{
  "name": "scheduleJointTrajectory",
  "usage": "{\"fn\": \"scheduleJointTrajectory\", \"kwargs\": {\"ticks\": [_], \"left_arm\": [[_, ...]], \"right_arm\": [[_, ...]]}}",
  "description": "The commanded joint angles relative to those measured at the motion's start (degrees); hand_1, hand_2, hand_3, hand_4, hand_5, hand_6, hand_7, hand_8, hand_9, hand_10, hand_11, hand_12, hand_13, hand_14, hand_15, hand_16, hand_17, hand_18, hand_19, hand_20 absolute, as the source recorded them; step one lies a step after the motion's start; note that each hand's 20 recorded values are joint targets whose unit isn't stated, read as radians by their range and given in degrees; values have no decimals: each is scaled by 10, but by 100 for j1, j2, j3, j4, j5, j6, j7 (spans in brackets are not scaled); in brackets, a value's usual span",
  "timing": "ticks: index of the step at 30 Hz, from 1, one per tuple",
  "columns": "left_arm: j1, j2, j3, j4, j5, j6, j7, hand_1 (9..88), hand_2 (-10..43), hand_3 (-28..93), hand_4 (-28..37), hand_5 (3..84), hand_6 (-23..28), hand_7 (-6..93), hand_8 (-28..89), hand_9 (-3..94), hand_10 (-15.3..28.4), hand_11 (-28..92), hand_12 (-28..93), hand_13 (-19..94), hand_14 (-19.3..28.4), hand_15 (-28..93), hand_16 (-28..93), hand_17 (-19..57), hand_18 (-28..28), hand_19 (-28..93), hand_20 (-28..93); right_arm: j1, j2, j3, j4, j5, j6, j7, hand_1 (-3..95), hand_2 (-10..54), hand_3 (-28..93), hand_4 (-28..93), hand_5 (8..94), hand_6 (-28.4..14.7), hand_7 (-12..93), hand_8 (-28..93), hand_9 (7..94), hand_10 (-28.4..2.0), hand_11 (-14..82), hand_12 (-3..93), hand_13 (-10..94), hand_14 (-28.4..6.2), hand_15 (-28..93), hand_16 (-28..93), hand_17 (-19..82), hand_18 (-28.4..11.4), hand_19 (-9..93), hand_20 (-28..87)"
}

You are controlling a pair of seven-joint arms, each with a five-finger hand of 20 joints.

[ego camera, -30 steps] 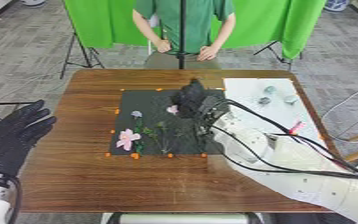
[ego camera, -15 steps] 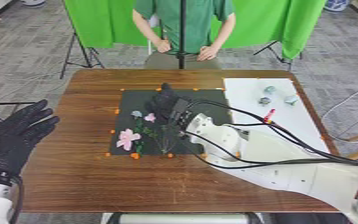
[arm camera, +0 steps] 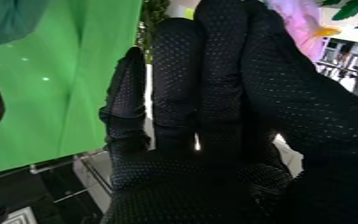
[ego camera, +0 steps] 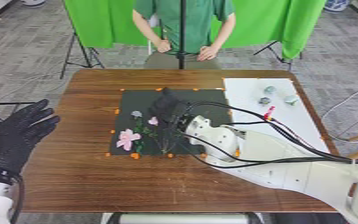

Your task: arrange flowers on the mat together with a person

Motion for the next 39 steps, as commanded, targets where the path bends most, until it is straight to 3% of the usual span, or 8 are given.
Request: {"fn": "scheduleJointTrajectory", "kwargs": {"ticks": [1,11,15,20,23,27,29,39], "left_arm": [[-12,2,11,55,18,-40,-98,288,11,674,-204,383,42,206,-85,339,134,230,185,291,161,326,14,-55,210,431,142],[43,-9,-36,38,13,-24,-81,289,14,673,-204,383,43,206,-84,339,135,230,185,291,161,327,14,-55,210,432,142],[48,-44,-31,29,15,-21,-72,289,15,672,-203,383,42,206,-84,339,134,230,185,290,159,327,14,-55,210,432,142],[99,-127,-39,-3,26,-39,-56,289,15,673,-202,383,41,207,-85,340,134,230,185,290,159,327,14,-55,211,432,142],[167,-162,-90,-19,5,-6,-12,289,15,672,-202,383,42,207,-85,339,133,231,185,289,160,327,15,-55,211,432,142],[186,-207,-138,-32,2,-17,-5,289,14,673,-202,383,42,207,-85,339,134,230,184,289,161,326,14,-55,210,432,142],[204,-216,-163,-45,14,-54,2,288,13,675,-203,383,42,207,-85,339,134,230,184,289,161,327,15,-55,211,432,142],[166,-293,-147,-18,9,-84,25,286,12,677,-203,383,41,207,-85,339,134,230,185,290,160,327,15,-55,211,431,142]], "right_arm": [[99,-156,92,16,-40,-30,169,420,-95,823,-283,617,35,516,-26,765,-59,226,508,591,-58,623,323,224,-170,724,458],[39,-48,197,-103,-85,-132,170,407,-95,822,-283,596,33,506,-35,732,-68,255,477,568,-64,643,282,215,-169,720,458],[-319,231,815,-588,-5,-72,331,395,-95,828,-283,579,31,495,-40,700,-73,295,433,553,-68,654,247,208,-169,714,455],[-1663,834,2750,-1535,1344,36,53,320,-51,878,-273,550,23,408,-62,606,-94,372,285,500,-75,599,198,180,-169,650,411],[-2760,1152,4187,-1914,2037,-171,-763,269,1,885,-245,519,6,348,-178,551,-113,334,247,453,-85,517,177,149,-181,563,348],[-4125,1312,5840,-2461,3472,-873,-1267,245,12,877,-247,459,-10,303,-160,465,-121,259,234,385,-84,363,192,129,-189,487,281],[-4777,1356,6513,-2659,4407,-891,-1505,239,13,874,-251,439,-18,276,-155,443,-126,227,229,356,-91,308,204,118,-193,464,265],[-7504,477,8914,-3506,6515,-859,-2048,206,0,868,-241,424,-31,184,-121,414,-136,146,220,326,-110,199,261,111,-193,411,243]]}}
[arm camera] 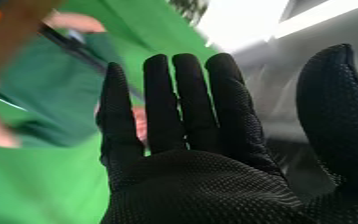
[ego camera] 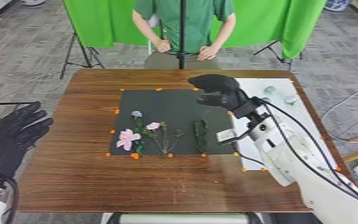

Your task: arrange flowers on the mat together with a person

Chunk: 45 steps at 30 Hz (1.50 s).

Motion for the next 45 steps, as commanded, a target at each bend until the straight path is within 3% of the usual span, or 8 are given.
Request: {"fn": "scheduleJointTrajectory", "kwargs": {"ticks": [1,8,11,14,27,45], "left_arm": [[22,-109,43,21,8,-86,11,287,12,676,-204,383,42,207,-85,338,134,230,185,290,160,327,15,-55,210,432,142],[44,-218,82,12,6,-67,96,287,11,676,-204,382,41,208,-85,337,133,229,185,289,160,326,15,-55,210,431,142],[14,-235,121,28,6,-55,101,288,12,675,-204,382,42,208,-85,337,133,229,185,290,160,327,15,-55,210,431,142],[40,-233,113,18,5,-55,123,287,11,675,-203,383,42,207,-85,337,133,228,185,290,159,327,15,-55,210,431,142],[31,-244,152,11,-3,-34,127,287,11,674,-202,382,42,207,-85,337,134,227,186,289,160,328,14,-55,211,432,142],[-113,-214,212,69,30,-89,69,287,11,674,-203,382,41,208,-85,337,133,228,186,289,160,327,15,-55,210,431,142]], "right_arm": [[-2974,-841,3071,-533,1713,273,-292,205,-1,869,-240,424,-31,182,-120,414,-137,144,220,327,-110,196,264,110,-194,411,244],[-3796,-1618,3721,-775,2290,4,-232,204,-11,869,-233,421,-32,159,-106,411,-139,126,226,329,-116,180,300,99,-200,417,260],[-3943,-1608,3836,-815,2231,-11,-149,204,-12,868,-232,426,-36,163,-106,415,-142,141,231,333,-120,284,274,97,-206,472,293],[-3996,-1616,3902,-843,2273,-135,-132,204,-14,867,-232,428,-37,167,-106,417,-144,148,233,331,-120,307,265,96,-207,483,298],[-3972,-1678,3848,-807,2459,-297,-130,203,-15,866,-232,423,-39,168,-106,415,-144,150,231,326,-120,252,256,94,-206,445,273],[-3938,-1649,3804,-819,2591,-242,-125,205,-19,871,-230,422,-39,172,-107,416,-144,151,231,328,-119,247,267,92,-207,449,275]]}}
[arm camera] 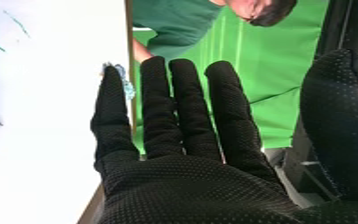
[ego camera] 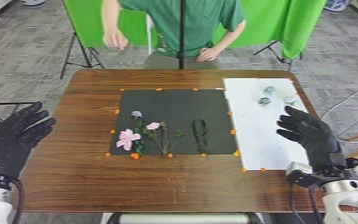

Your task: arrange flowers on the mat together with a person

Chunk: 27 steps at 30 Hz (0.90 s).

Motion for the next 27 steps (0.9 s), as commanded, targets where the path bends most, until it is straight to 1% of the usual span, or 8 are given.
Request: {"fn": "scheduleJointTrajectory", "kwargs": {"ticks": [1,8,14,22,27], "left_arm": [[-2,-28,30,56,20,-58,-60,287,12,674,-202,382,41,208,-85,337,133,228,186,289,160,327,15,-55,211,431,142],[-28,-14,22,76,28,-74,-85,288,12,673,-203,382,41,208,-85,337,134,228,186,289,160,326,15,-56,211,431,142],[-24,-4,17,71,28,-80,-92,288,12,674,-203,382,42,207,-85,339,134,229,186,290,159,325,15,-55,211,432,142],[50,-16,5,37,15,-16,-53,287,12,675,-203,383,42,208,-85,339,134,230,185,291,161,327,15,-55,211,431,142],[47,-19,6,33,16,-16,-66,288,15,672,-205,383,42,208,-85,338,133,230,185,290,161,328,15,-55,210,431,142]], "right_arm": [[10,3,-49,-16,7,29,14,206,-18,871,-230,422,-39,172,-107,416,-145,151,231,328,-119,246,267,92,-207,449,275],[71,15,-103,12,-10,35,48,207,-19,873,-230,423,-40,171,-108,417,-144,152,230,327,-118,245,268,92,-206,449,275],[64,21,-103,-2,-18,78,57,207,-19,874,-230,423,-39,173,-108,416,-145,152,230,327,-118,243,269,92,-206,449,275],[135,13,-152,24,-25,95,99,209,-20,878,-230,423,-39,175,-109,417,-145,152,230,326,-117,243,270,92,-206,450,274],[142,6,-168,18,-44,117,105,210,-20,879,-230,423,-39,174,-109,417,-145,153,230,327,-117,243,270,91,-205,450,274]]}}
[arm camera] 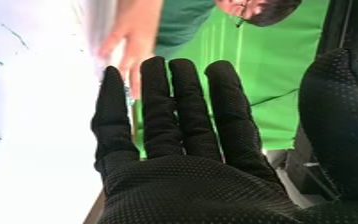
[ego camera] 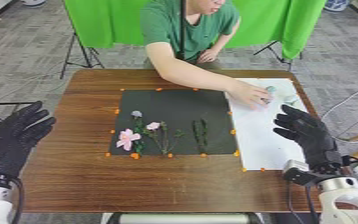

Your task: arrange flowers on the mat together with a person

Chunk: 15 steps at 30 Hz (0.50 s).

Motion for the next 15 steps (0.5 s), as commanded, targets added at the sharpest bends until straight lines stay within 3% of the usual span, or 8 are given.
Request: {"fn": "scheduleJointTrajectory", "kwargs": {"ticks": [1,15], "left_arm": [[94,-19,10,5,5,8,-39,288,15,673,-204,383,42,208,-85,338,133,230,185,290,160,328,15,-55,210,431,142],[107,-29,-10,1,5,10,-50,288,14,675,-204,382,42,208,-85,338,134,230,185,291,161,327,15,-55,211,432,143]], "right_arm": [[18,0,-52,1,-49,89,25,210,-20,879,-231,423,-39,174,-109,417,-145,153,230,326,-117,244,270,91,-205,450,274],[63,7,-89,7,-80,46,68,213,-18,878,-231,425,-39,177,-110,420,-147,155,229,326,-117,244,269,90,-206,449,274]]}}
